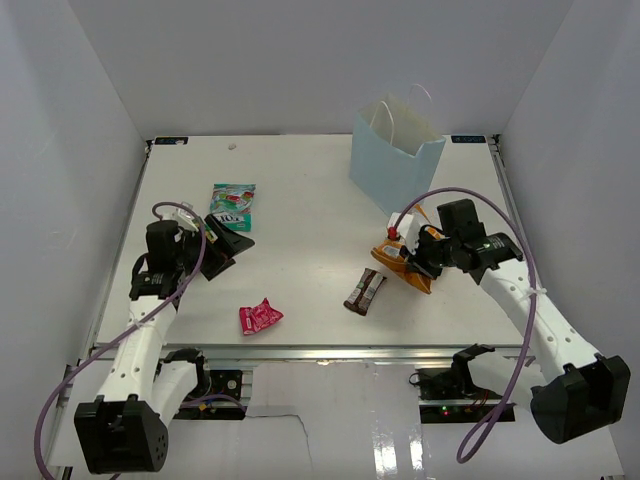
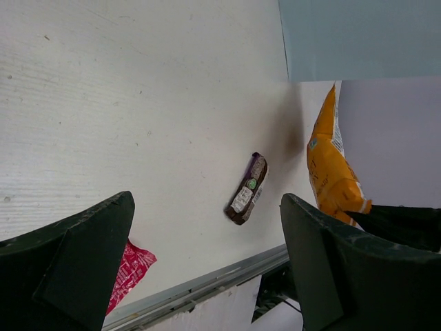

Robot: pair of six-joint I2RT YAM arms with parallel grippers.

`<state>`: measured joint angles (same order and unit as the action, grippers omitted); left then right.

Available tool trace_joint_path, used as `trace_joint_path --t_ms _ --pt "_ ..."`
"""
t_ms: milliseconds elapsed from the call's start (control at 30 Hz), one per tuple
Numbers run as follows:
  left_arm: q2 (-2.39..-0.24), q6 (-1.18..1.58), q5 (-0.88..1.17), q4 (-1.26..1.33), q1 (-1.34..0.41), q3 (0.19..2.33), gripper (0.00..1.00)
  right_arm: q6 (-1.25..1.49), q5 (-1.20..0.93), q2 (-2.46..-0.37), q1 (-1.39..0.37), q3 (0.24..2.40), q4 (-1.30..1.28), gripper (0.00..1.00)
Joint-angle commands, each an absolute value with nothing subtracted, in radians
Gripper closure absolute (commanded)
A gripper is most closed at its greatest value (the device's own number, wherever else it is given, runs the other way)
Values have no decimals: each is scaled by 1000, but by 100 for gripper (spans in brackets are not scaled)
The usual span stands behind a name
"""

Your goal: Place the snacks into the paper bag

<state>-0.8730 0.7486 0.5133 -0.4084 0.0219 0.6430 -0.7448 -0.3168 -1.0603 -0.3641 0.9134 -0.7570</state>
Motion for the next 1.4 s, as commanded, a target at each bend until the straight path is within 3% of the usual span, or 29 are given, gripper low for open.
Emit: trace_joint_path --t_ms 0,333,500,733,967,1367 --pt "-876 726 526 -393 17 704 2 -819 -635 -1034 -353 1037 -859 92" --pt "-887 701 477 -432 17 775 2 -736 -1064 -1146 -370 1267 -908 92" --pt "-859 699 428 -456 17 808 2 -459 -1178 -1207 -387 1409 -711 92" --pt "-850 713 425 -469 17 813 2 27 -1180 -1345 -377 1635 -148 92" --pt "-847 721 426 -474 17 815 2 414 -1103 -1561 -275 1911 228 92" --pt "-867 718 429 -472 17 821 2 525 -977 -1818 -91 2243 373 92"
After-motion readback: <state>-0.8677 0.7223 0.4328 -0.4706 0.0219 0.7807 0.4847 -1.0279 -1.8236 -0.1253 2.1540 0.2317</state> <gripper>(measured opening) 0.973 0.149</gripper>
